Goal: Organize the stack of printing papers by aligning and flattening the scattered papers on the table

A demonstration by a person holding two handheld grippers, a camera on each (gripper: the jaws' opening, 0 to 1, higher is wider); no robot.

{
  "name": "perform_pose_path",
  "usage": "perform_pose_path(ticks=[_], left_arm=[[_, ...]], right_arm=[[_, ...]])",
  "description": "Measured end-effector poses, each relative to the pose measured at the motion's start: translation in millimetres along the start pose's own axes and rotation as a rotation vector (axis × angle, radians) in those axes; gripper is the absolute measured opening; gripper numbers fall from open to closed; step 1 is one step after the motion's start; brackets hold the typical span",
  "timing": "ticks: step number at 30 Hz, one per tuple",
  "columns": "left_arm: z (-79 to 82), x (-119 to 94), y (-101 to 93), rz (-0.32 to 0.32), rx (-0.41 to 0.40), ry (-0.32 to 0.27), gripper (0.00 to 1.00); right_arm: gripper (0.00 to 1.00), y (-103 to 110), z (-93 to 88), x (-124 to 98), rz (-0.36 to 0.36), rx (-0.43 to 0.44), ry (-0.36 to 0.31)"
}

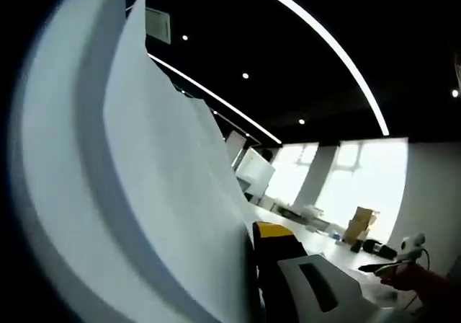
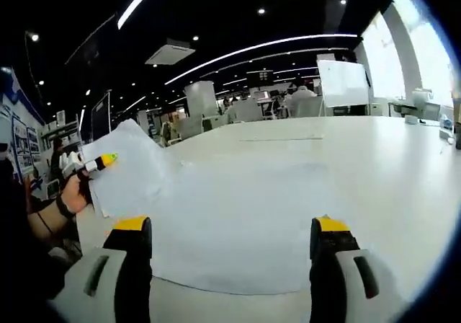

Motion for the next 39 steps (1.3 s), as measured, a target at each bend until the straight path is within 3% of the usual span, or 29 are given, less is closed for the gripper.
perform_pose_path(ticks=[22, 39], left_arm=[[-0.8, 1, 0.2, -0.001, 0.002, 0.006, 0.11], [-0.5, 0, 0.4, -0.002, 0.001, 0.005, 0.11]], right_arm=[[0.86, -44, -14.9, -32, -0.207, -0.002, 0.038], [0.87, -50, -21.5, -35, -0.270, -0.035, 0.082]])
Point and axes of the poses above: the point that each gripper's makers call its tool centre point, and the gripper's own axes: x roughly forward along the fingers, y roughly to its left, z roughly out of its top, the point moved 6 cm from there along -x, roughly backward along the fingers, and after that the axes turned 10 degrees about z, right-handed, at the moved point
